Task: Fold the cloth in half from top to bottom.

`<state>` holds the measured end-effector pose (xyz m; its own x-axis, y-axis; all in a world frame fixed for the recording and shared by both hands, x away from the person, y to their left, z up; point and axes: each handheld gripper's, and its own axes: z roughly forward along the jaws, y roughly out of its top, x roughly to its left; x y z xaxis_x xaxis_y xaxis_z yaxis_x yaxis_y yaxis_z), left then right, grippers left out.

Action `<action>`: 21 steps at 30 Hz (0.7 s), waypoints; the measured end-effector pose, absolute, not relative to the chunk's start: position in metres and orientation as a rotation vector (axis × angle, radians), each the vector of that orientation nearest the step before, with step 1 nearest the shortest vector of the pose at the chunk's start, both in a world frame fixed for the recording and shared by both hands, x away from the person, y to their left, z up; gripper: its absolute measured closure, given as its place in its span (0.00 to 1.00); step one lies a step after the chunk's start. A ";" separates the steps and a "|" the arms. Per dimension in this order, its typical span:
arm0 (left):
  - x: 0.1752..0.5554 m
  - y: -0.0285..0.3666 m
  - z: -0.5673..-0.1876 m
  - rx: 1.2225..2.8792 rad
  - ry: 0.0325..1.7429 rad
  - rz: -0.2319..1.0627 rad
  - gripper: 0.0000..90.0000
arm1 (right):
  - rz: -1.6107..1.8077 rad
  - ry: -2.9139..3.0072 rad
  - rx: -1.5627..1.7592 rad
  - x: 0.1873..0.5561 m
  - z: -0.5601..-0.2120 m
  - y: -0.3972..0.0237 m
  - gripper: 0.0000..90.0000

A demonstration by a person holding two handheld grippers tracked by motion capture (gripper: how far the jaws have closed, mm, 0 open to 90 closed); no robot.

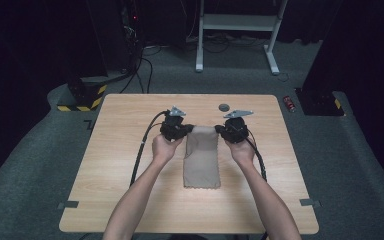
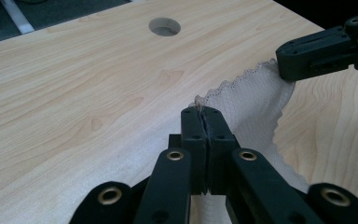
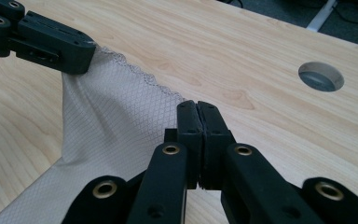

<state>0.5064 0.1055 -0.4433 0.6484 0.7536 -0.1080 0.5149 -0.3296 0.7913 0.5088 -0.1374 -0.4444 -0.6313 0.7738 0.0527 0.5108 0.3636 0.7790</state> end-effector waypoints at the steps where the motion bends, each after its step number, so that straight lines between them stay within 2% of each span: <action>1: 0.505 0.106 -0.444 2.012 0.981 0.358 0.99 | 1.142 2.312 1.127 0.508 -0.445 -0.138 0.99; 21: 0.478 0.110 -0.459 2.037 0.933 0.335 0.99 | 1.175 2.366 1.047 0.480 -0.457 -0.141 0.99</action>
<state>0.4780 0.1099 -0.4591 0.6857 0.7211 -0.0988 0.4940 -0.3614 0.7908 0.4798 -0.1413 -0.4573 -0.6900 0.7219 0.0520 0.4777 0.4003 0.7820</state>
